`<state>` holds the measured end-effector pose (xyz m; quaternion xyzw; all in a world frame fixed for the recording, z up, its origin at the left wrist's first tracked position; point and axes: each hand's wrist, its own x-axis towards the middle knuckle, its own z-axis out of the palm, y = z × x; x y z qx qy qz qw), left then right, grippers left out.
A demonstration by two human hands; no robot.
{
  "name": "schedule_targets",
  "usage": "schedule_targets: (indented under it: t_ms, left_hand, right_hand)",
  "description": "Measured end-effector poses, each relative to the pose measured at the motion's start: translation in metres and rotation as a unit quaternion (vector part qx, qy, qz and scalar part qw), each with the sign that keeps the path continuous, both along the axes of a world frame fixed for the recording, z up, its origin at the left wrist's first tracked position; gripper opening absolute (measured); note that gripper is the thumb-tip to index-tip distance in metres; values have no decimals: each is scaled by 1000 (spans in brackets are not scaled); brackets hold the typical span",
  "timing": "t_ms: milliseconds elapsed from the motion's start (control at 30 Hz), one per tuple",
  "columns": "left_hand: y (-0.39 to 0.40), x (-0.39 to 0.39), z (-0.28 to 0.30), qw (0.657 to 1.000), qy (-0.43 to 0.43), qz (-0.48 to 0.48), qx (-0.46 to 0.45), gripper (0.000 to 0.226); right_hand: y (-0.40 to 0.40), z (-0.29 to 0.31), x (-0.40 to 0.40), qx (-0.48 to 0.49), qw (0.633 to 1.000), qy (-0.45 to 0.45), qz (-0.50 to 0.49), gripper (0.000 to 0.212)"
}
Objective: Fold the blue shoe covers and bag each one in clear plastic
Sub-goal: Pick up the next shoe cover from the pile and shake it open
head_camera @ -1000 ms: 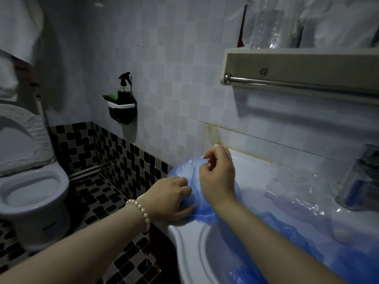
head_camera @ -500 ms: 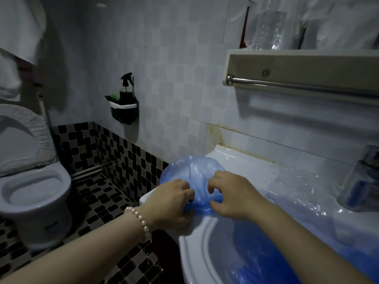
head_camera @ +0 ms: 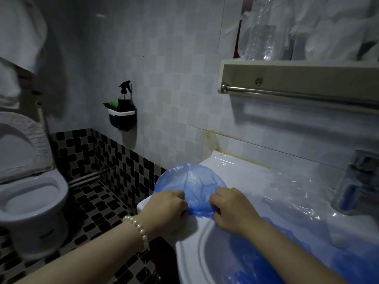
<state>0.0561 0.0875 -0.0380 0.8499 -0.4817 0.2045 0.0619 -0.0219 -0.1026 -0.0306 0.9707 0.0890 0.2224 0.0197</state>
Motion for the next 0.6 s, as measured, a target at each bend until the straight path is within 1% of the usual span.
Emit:
schedule_targets:
  t_ms: [67, 100, 133, 200, 267, 333, 400, 467, 500, 533, 600]
  left_hand:
    - [-3, -6, 7, 1000, 14, -5, 18, 56]
    - [-4, -8, 15, 1000, 15, 8, 19, 60]
    - [-5, -9, 24, 1000, 16, 19, 16, 56]
    - [-7, -10, 48, 999, 14, 28, -16, 33]
    - [-8, -9, 65, 996, -6, -3, -87, 18]
    - [-11, 0, 63, 988, -12, -24, -153, 11]
    - [-16, 7, 47, 983, -18, -34, -177, 9]
    - [-21, 14, 26, 983, -30, -39, -177, 15]
    - [-23, 17, 15, 984, -34, -38, -168, 20]
    - [-23, 19, 6, 987, -39, -34, -153, 23]
    - [-22, 21, -7, 989, -54, -36, -136, 29]
  right_hand:
    - [1, 2, 1, -11, 999, -53, 8, 17]
    - [3, 5, 1, 13, 996, -86, 10, 21]
    - [6, 12, 1, 55, 990, -130, 13, 23]
    - [14, 26, 5, 161, 959, -231, 16, 24]
    - [27, 44, 9, 295, 906, -302, 24, 22]
    - [44, 56, 18, 407, 856, -317, 28, 18]
    - [61, 55, 31, 466, 837, -287, 15, 25]
    - [73, 40, 43, 472, 846, -247, -4, 26]
    - [75, 31, 47, 458, 859, -228, -15, 24]
    - [76, 25, 49, 437, 874, -213, -26, 27]
    - [70, 16, 53, 360, 910, -201, -44, 46]
